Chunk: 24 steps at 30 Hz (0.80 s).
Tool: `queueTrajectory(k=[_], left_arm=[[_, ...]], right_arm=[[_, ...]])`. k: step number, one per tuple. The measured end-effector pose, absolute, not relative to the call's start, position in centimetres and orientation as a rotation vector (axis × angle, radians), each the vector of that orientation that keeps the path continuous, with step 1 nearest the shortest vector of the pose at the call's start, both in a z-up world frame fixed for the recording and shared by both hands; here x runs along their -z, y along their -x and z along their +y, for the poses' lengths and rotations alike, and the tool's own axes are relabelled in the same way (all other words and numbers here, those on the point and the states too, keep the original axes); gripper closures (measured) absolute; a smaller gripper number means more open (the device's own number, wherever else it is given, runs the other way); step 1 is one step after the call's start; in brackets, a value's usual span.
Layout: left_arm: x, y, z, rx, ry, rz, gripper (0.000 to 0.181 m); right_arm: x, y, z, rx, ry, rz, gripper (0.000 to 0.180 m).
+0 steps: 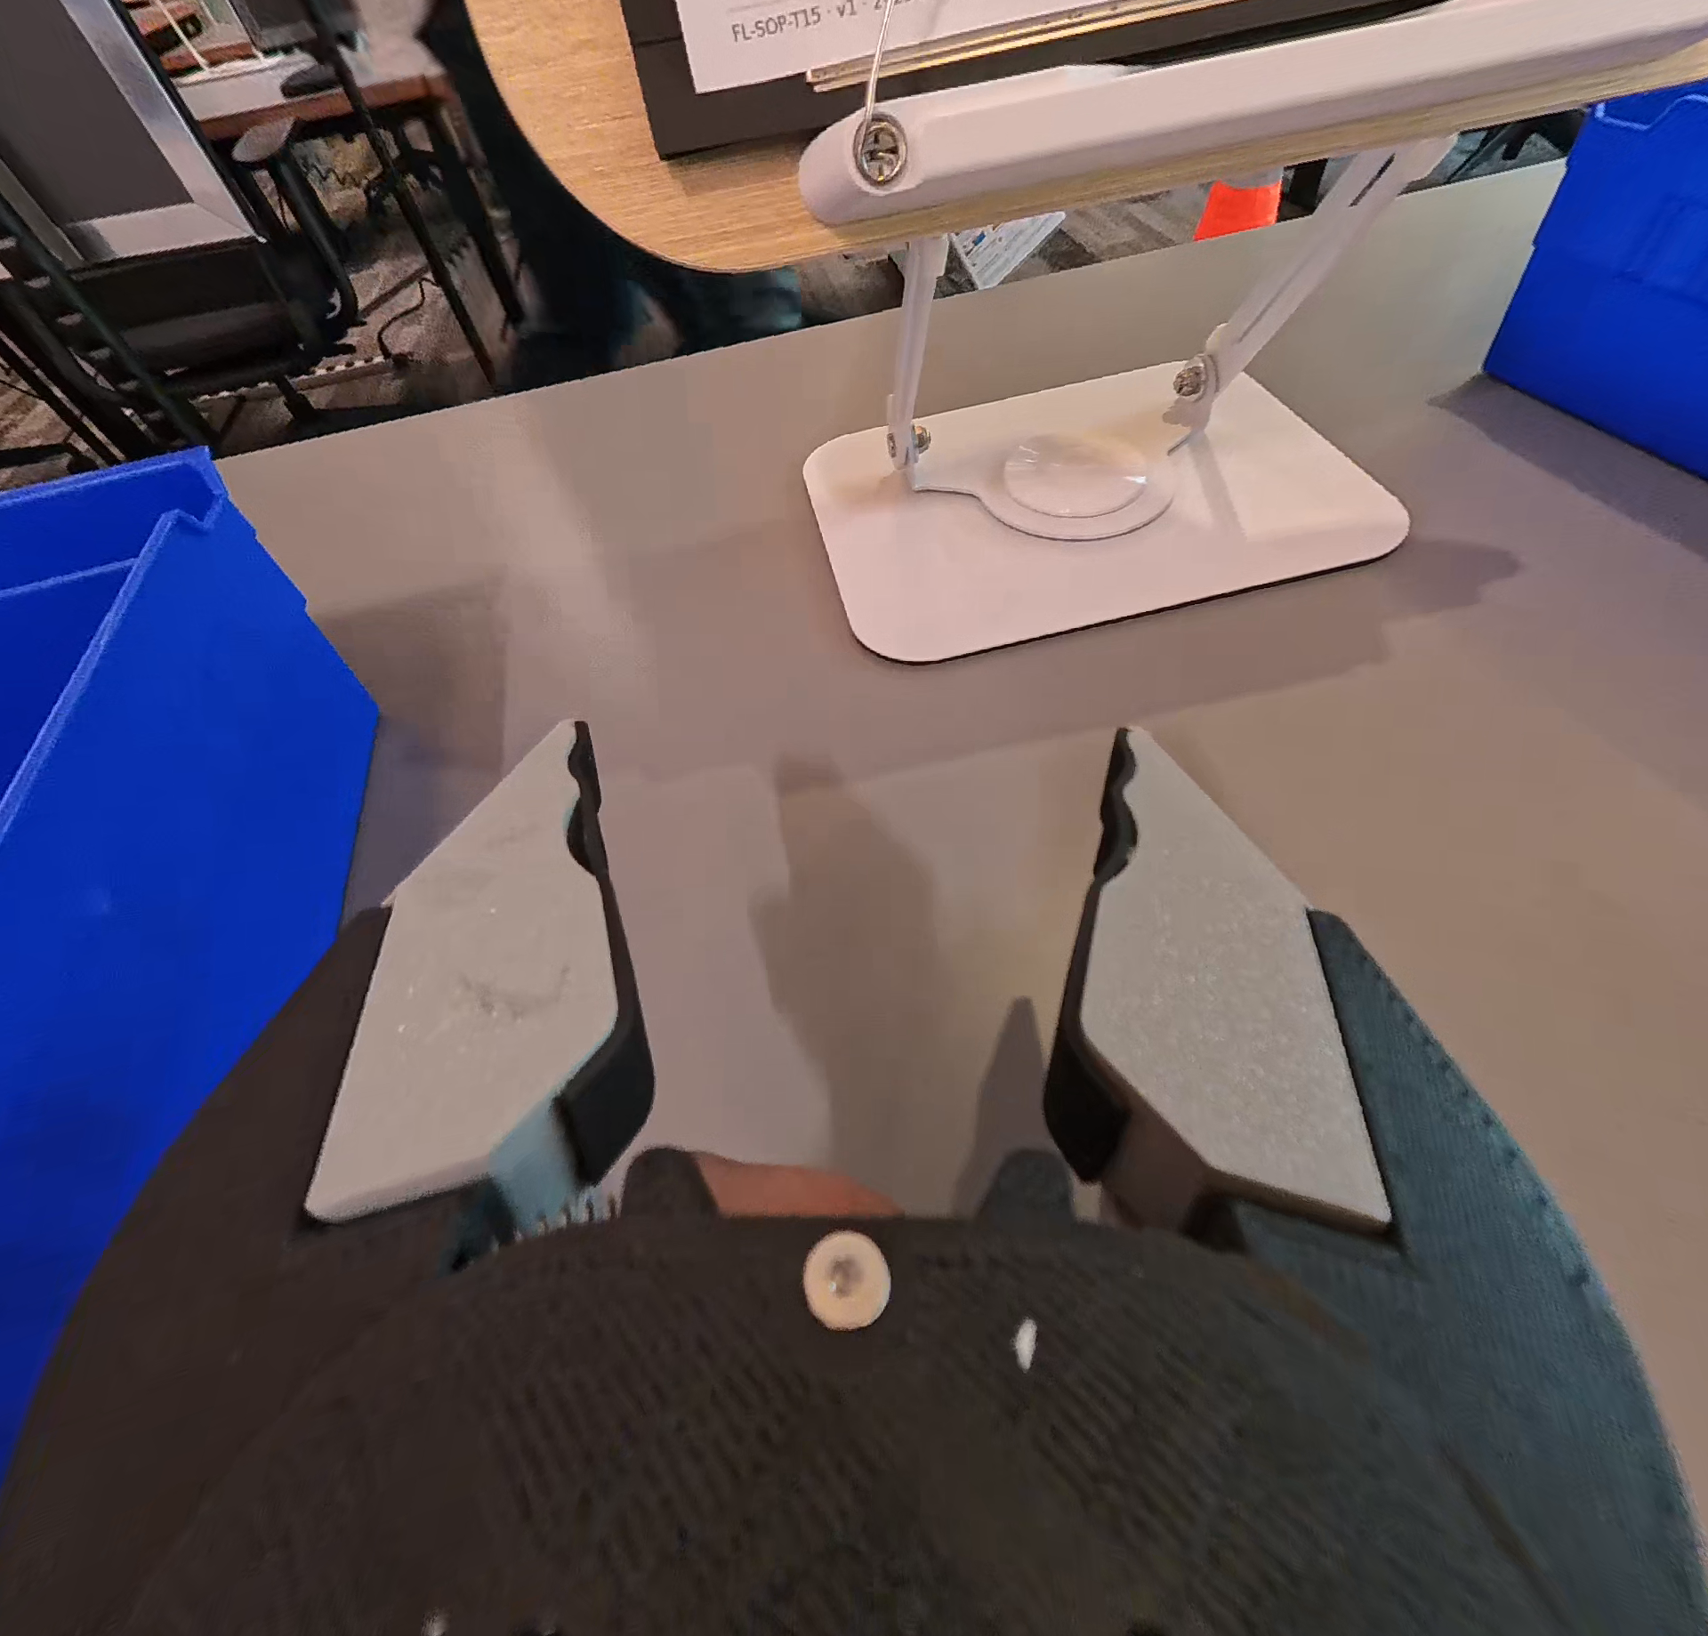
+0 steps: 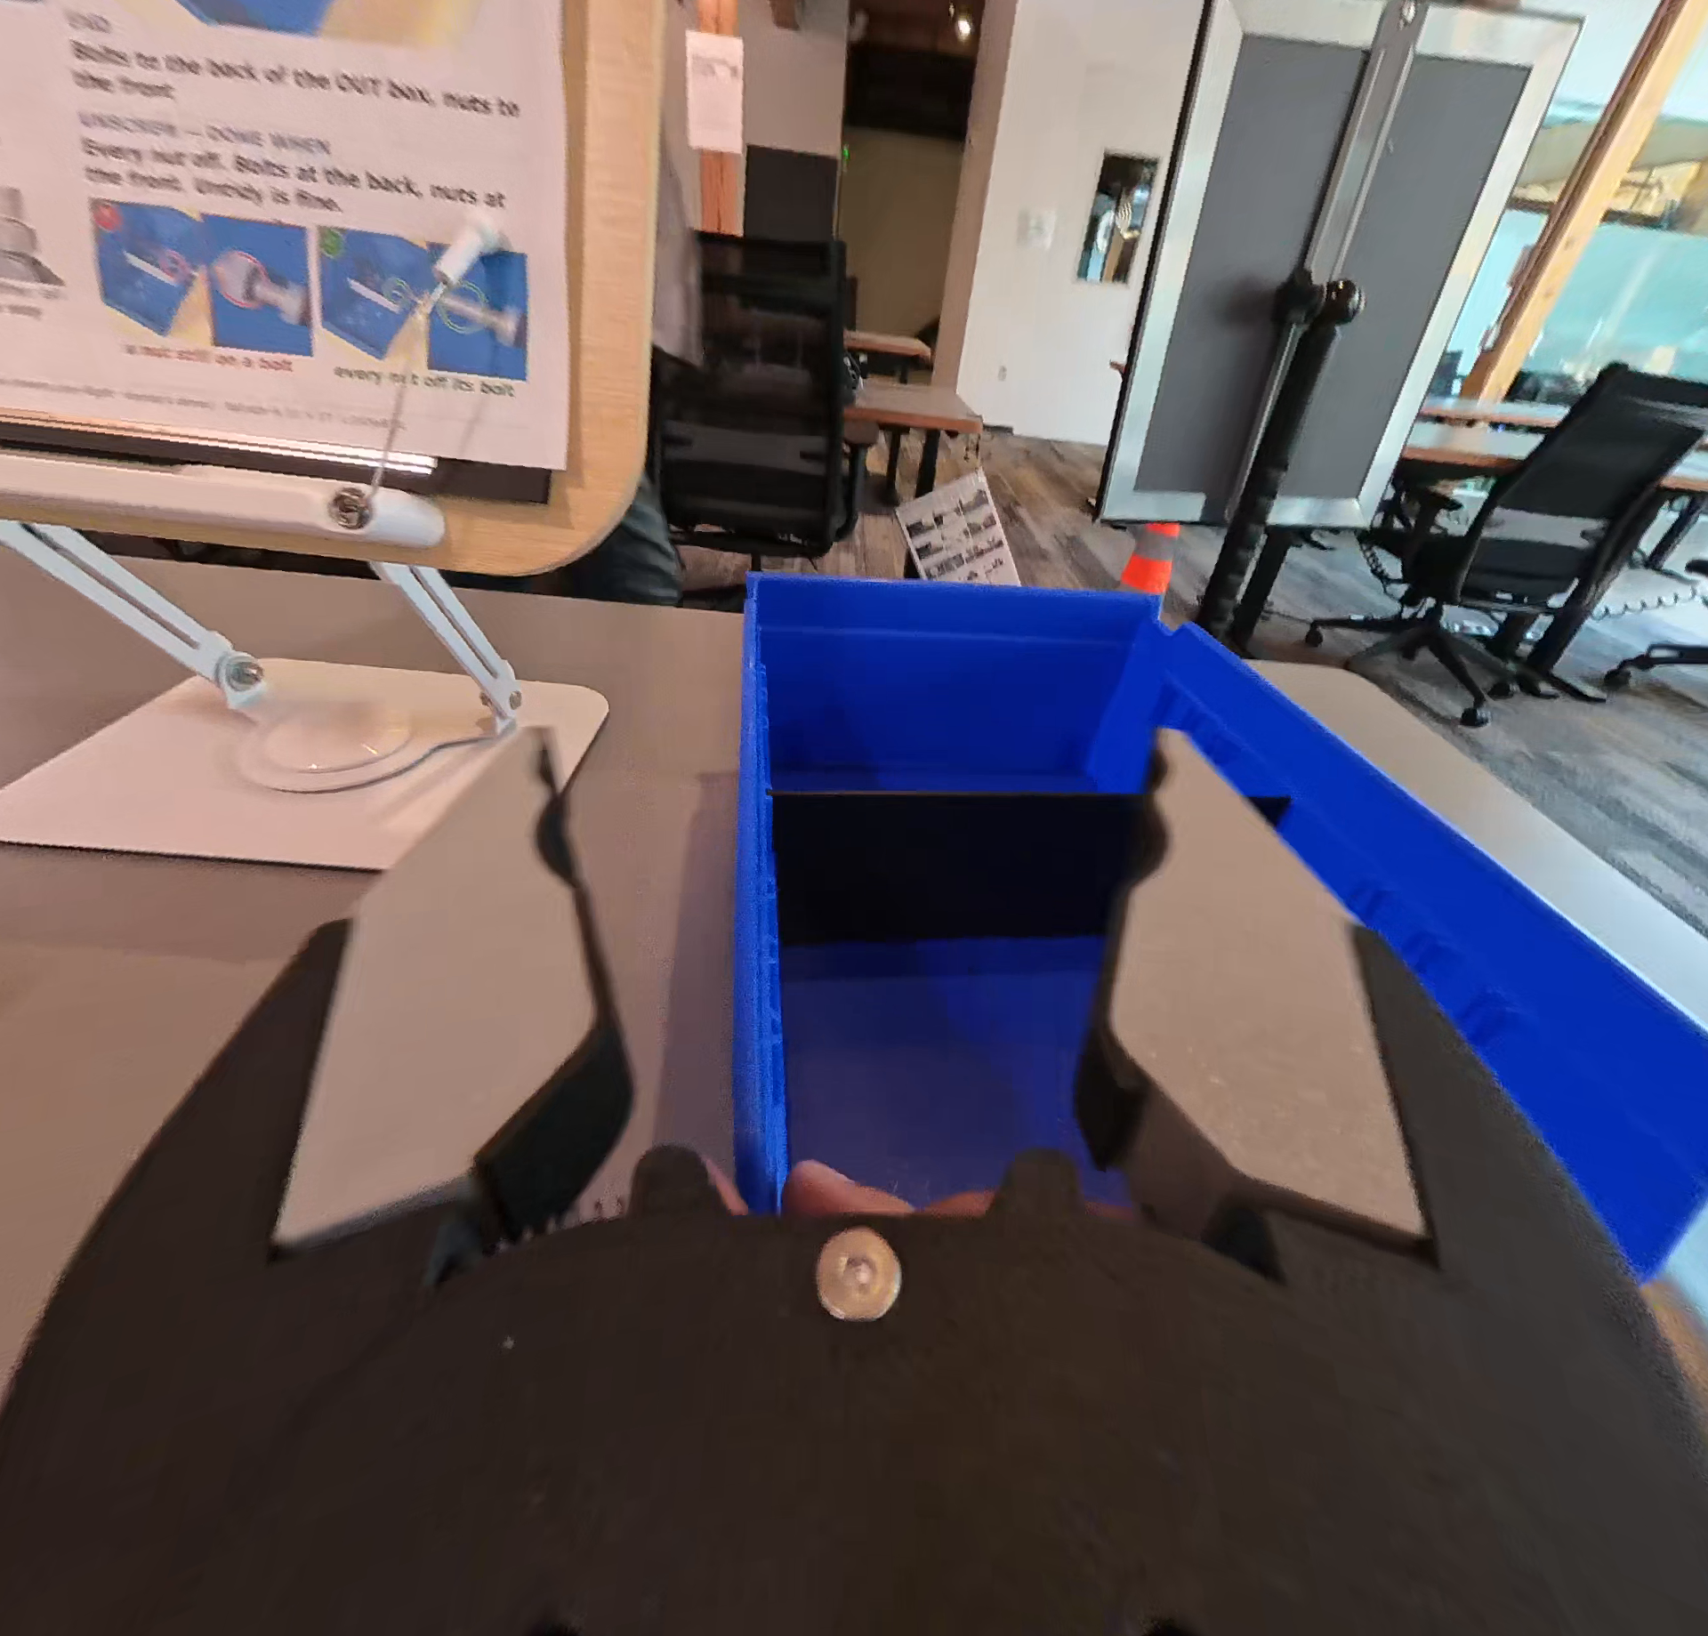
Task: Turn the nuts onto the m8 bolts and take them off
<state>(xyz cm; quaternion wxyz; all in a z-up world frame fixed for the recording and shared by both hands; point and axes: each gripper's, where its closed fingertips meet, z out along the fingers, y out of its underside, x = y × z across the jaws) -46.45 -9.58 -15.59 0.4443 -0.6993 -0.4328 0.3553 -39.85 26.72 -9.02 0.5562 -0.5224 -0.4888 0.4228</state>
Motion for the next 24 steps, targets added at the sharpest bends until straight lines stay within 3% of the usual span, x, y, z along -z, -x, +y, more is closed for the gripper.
queueTrajectory(k=[1,2,13,24], left_arm=[[15.6,46.5,-9.6,-0.88,1.733,-1.075,0.073],[15.6,46.5,-9.6,-0.88,1.731,-1.075,0.073],[15.5,46.5,-9.6,-0.878,1.731,-1.072,0.073],[15.3,46.5,-9.7,-0.876,1.725,-1.071,0.073]], right_arm=[[9.1,39.9,26.7,-0.993,1.235,-1.159,0.036],[9.3,39.9,26.8,-0.978,1.254,-1.164,0.025],[10.1,39.3,30.0,-0.724,1.354,-1.057,0.062],[8.8,38.4,29.6,-0.815,1.4,-1.034,0.053]])
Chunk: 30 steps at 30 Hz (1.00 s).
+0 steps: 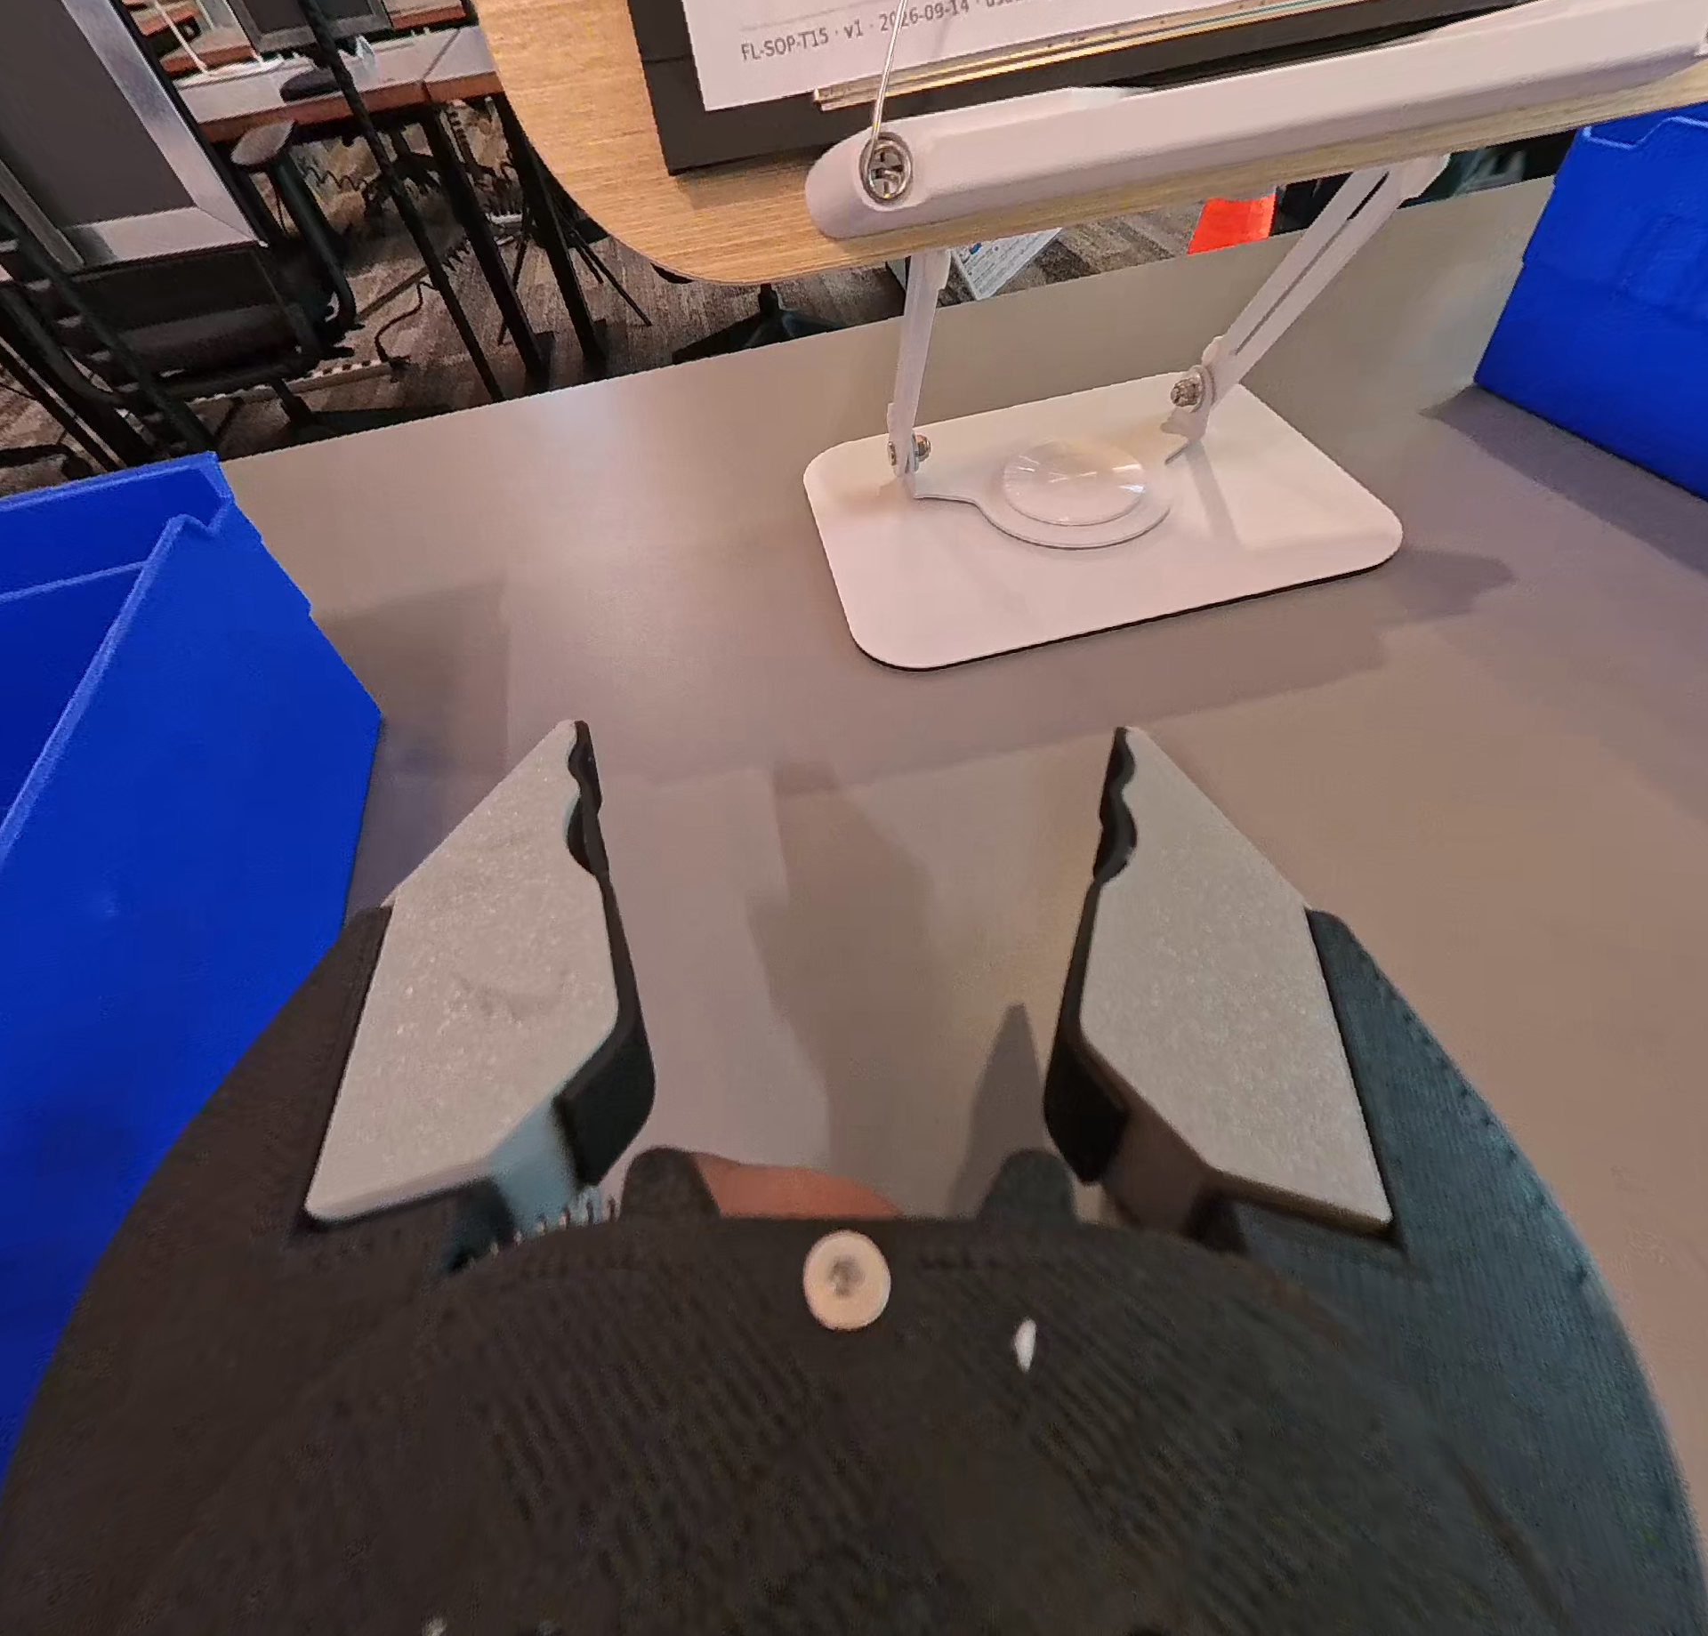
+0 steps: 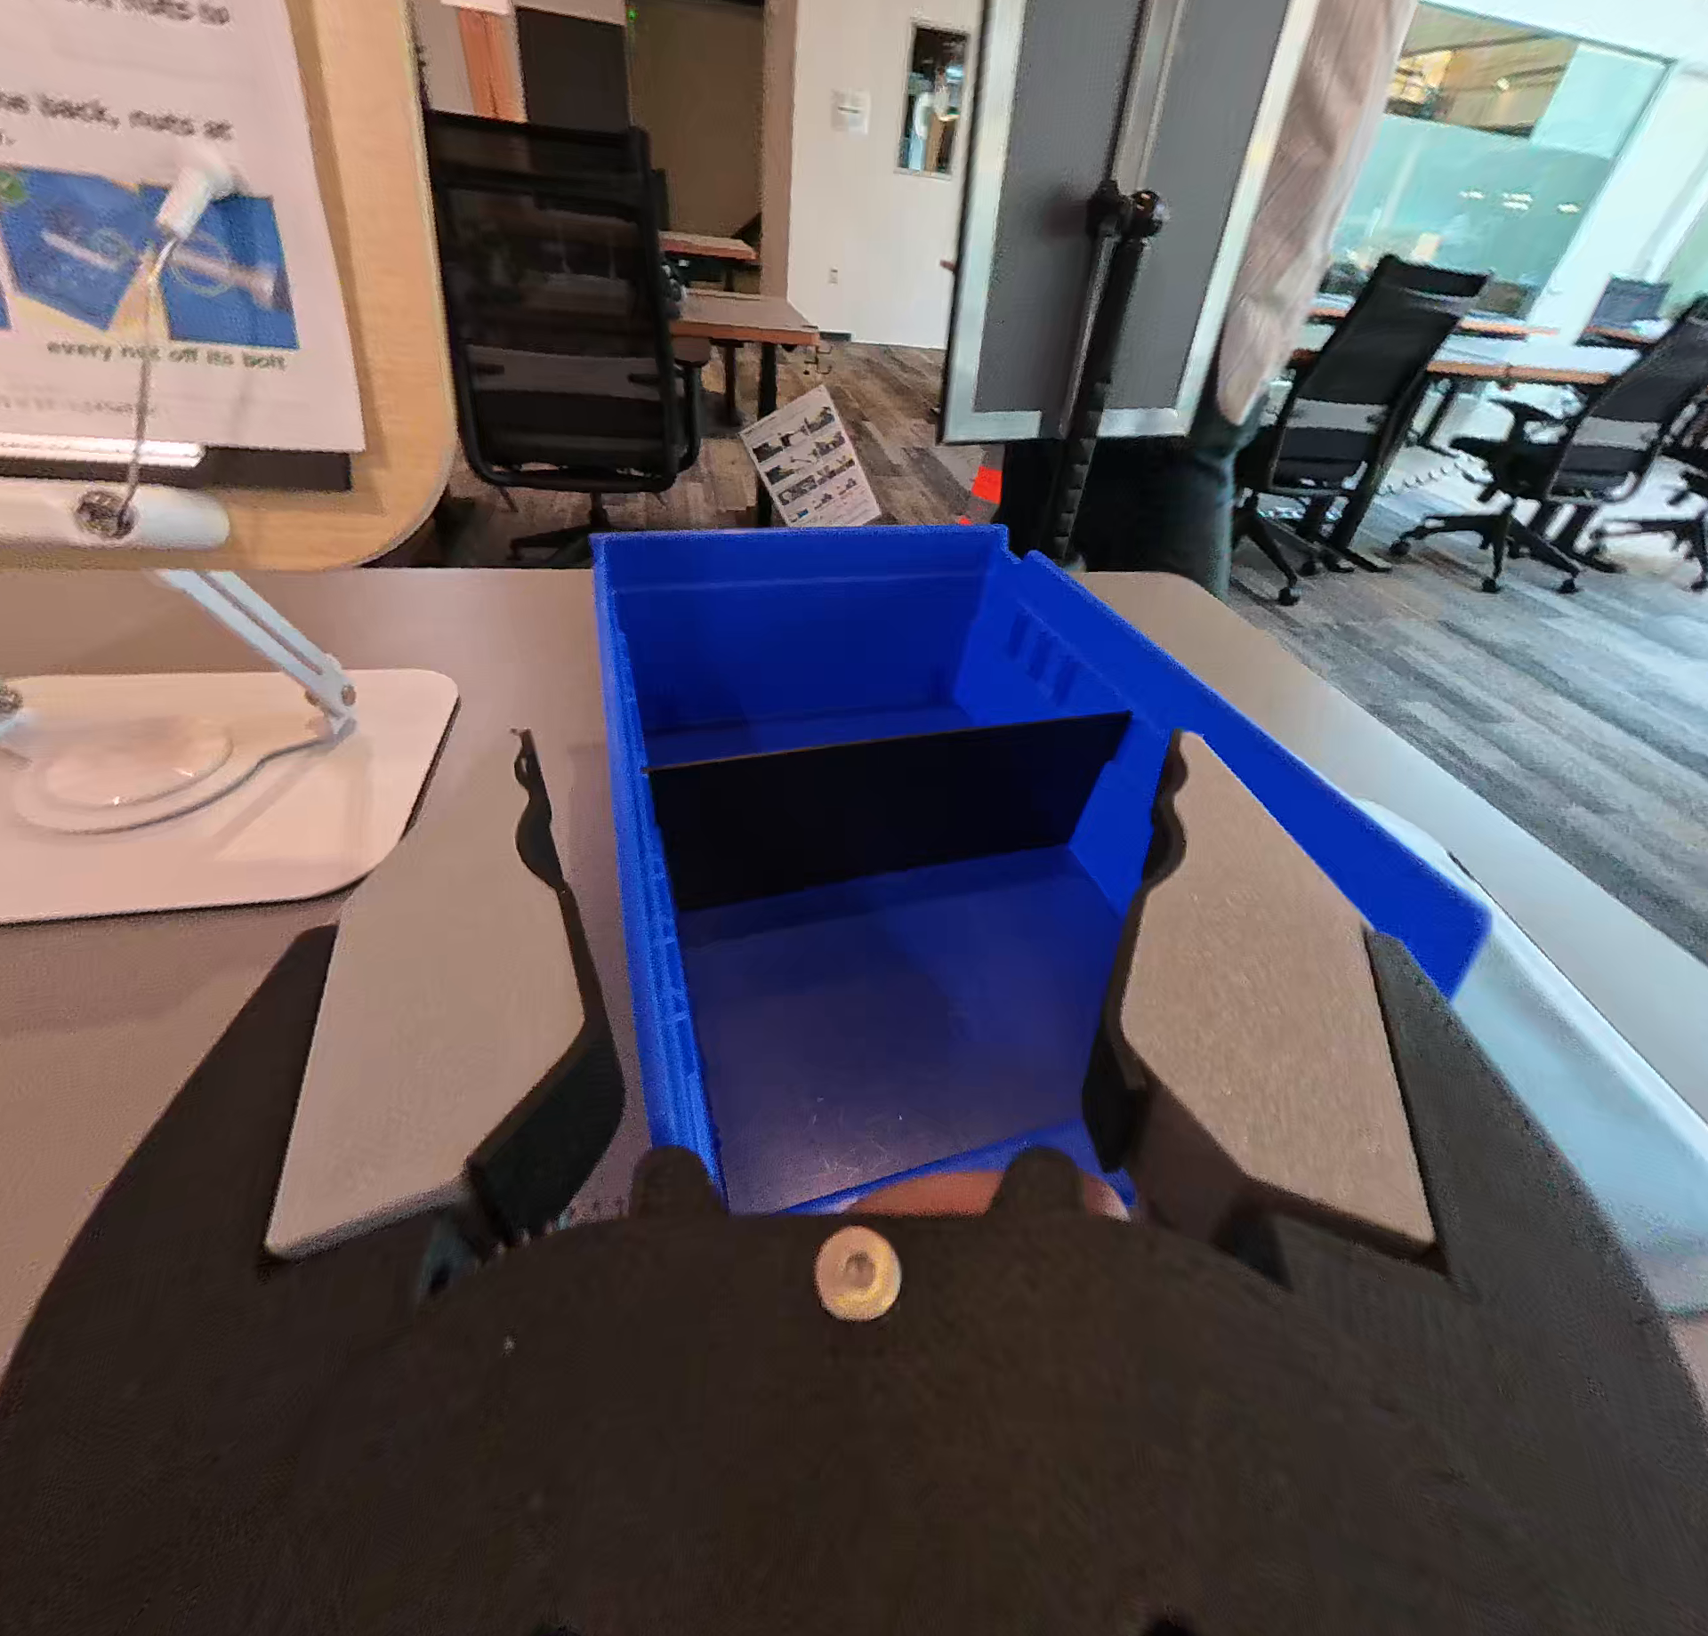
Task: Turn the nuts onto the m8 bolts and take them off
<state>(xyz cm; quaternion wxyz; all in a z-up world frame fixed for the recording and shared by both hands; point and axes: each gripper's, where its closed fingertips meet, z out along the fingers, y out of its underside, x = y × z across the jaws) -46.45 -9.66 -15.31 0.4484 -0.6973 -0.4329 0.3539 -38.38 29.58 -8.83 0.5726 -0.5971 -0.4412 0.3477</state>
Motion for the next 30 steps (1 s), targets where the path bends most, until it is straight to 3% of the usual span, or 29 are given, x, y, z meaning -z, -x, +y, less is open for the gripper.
queueTrajectory(k=[20,22,24,26,30], left_arm=[[15.2,46.3,-9.5,-0.871,1.728,-1.064,0.073],[15.2,46.3,-9.5,-0.871,1.728,-1.063,0.073],[15.2,46.3,-9.4,-0.867,1.729,-1.061,0.073],[15.2,46.2,-9.4,-0.87,1.728,-1.059,0.073],[15.0,46.1,-9.3,-0.864,1.723,-1.057,0.073]], right_arm=[[13.7,39.4,28.3,-0.78,1.486,-1.337,0.071],[14.4,39.5,27.9,-0.787,1.482,-1.394,0.089],[15.1,39.7,26.6,-0.841,1.447,-1.496,0.12],[15.5,39.5,25.2,-0.89,1.407,-1.588,0.176],[15.6,39.0,26.1,-0.813,1.429,-1.587,0.179]])
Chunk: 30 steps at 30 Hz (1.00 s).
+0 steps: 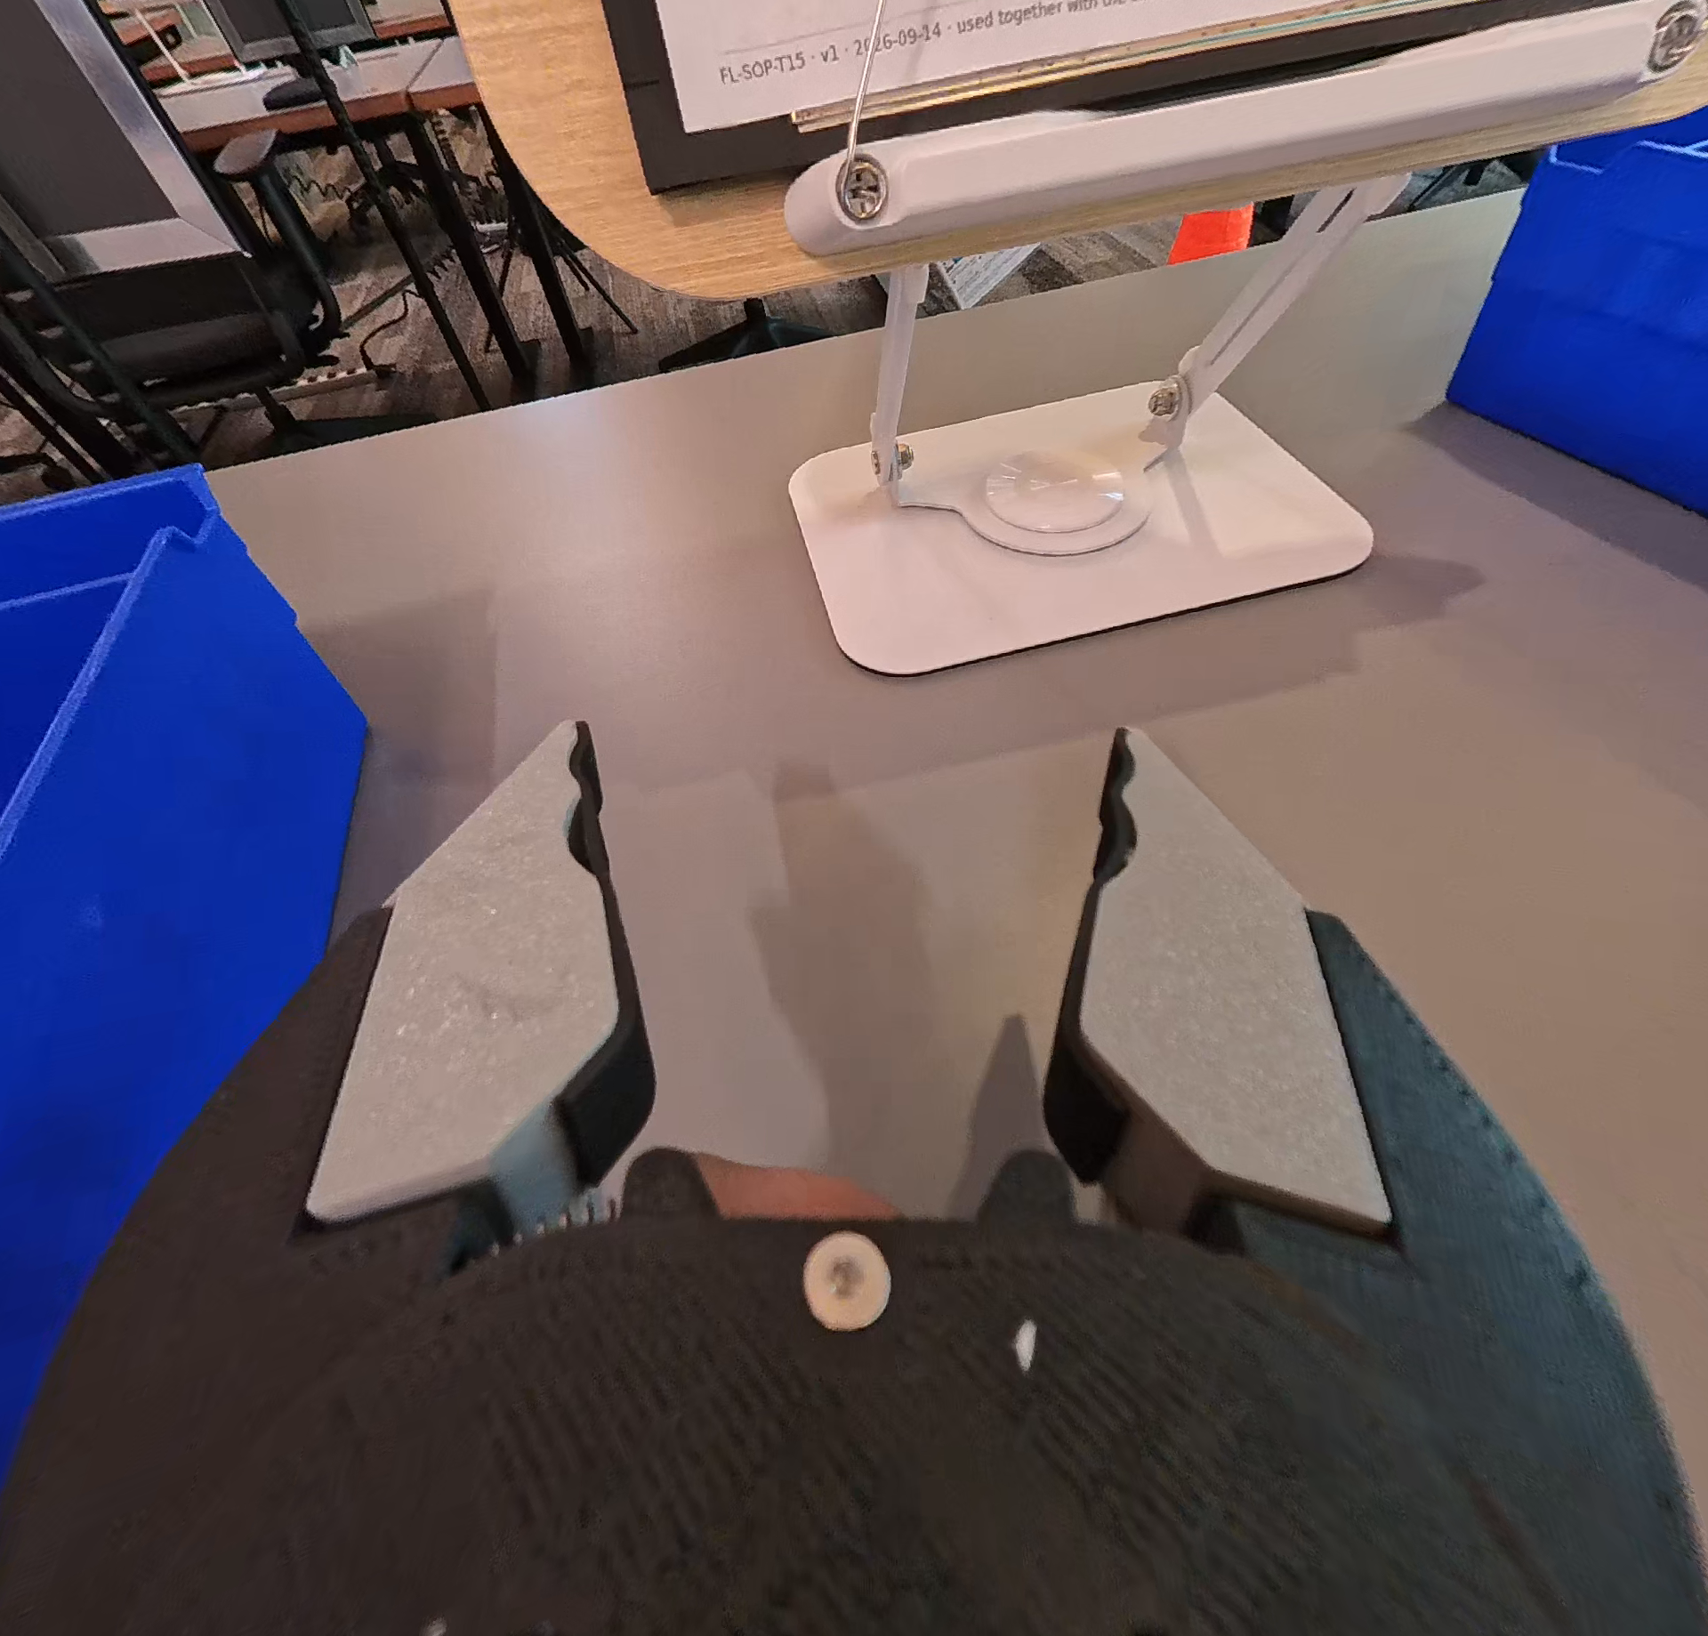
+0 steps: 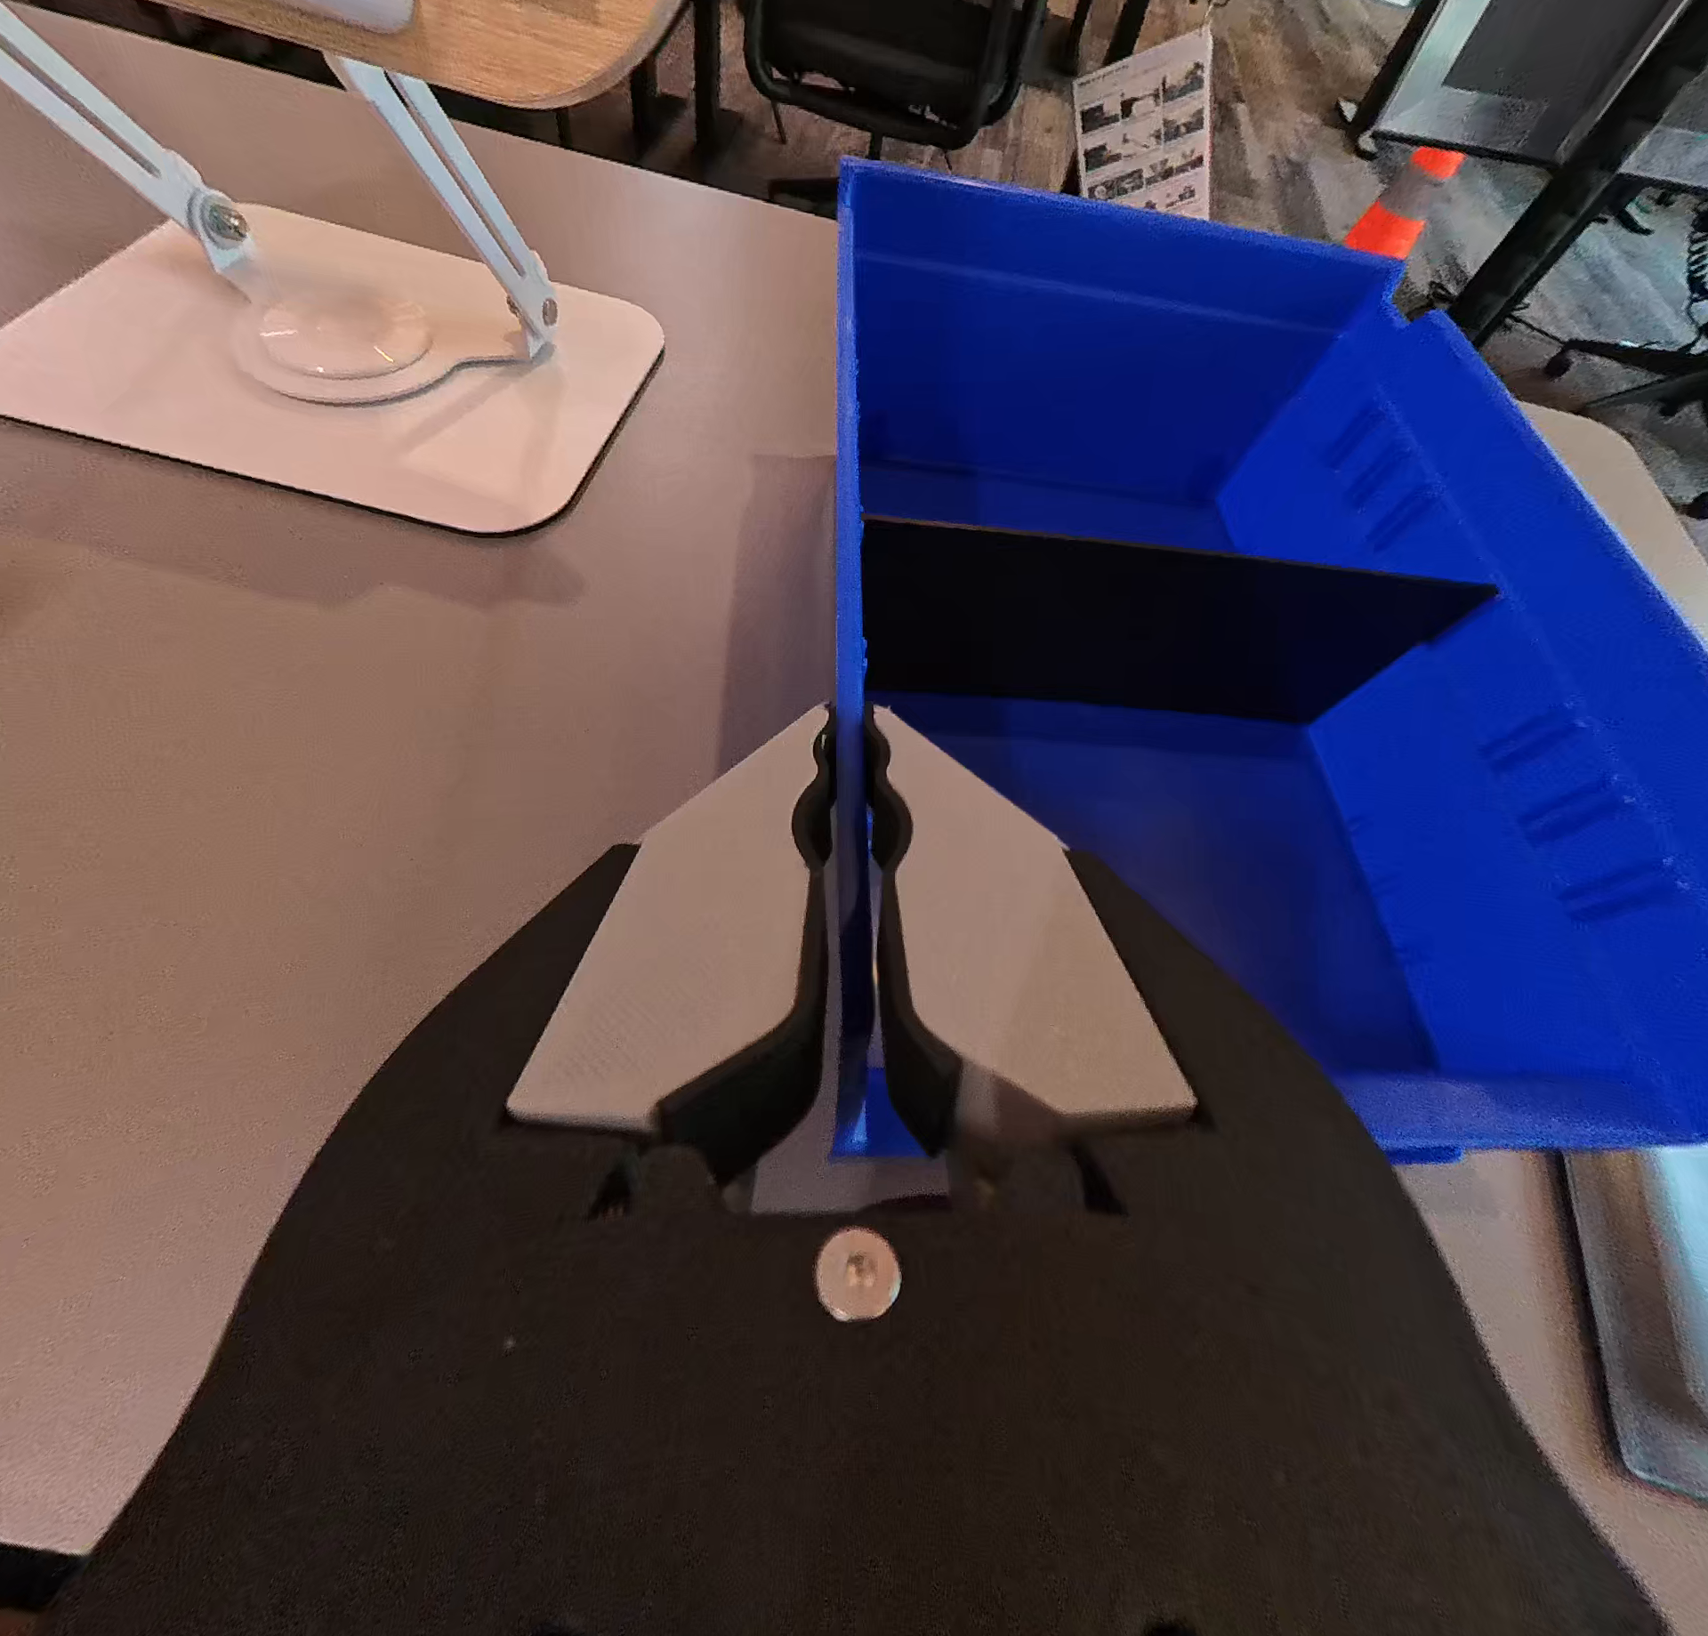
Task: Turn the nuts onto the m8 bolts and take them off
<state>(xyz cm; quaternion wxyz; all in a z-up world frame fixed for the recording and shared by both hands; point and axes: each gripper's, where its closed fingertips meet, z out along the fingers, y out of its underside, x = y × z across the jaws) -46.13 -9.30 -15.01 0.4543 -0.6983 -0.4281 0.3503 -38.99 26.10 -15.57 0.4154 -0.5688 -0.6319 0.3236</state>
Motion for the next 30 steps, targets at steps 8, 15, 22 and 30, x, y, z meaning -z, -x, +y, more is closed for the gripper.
queueTrajectory(k=[8,15,22,30], left_arm=[[14.2,45.6,-8.7,-0.839,1.703,-1.037,0.074],[14.8,45.6,-8.7,-0.817,1.714,-1.044,0.074],[15.3,45.7,-8.6,-0.819,1.73,-1.046,0.074],[15.5,45.8,-8.6,-0.827,1.74,-1.047,0.074]], right_arm=[[15.5,37.7,26.4,-0.735,1.479,-1.446,0.179],[15.4,36.2,27.2,-0.724,1.528,-1.352,0.179],[15.4,35.6,27.5,-0.722,1.526,-1.344,0.179],[15.4,34.8,27.5,-0.727,1.537,-1.342,0.179]])
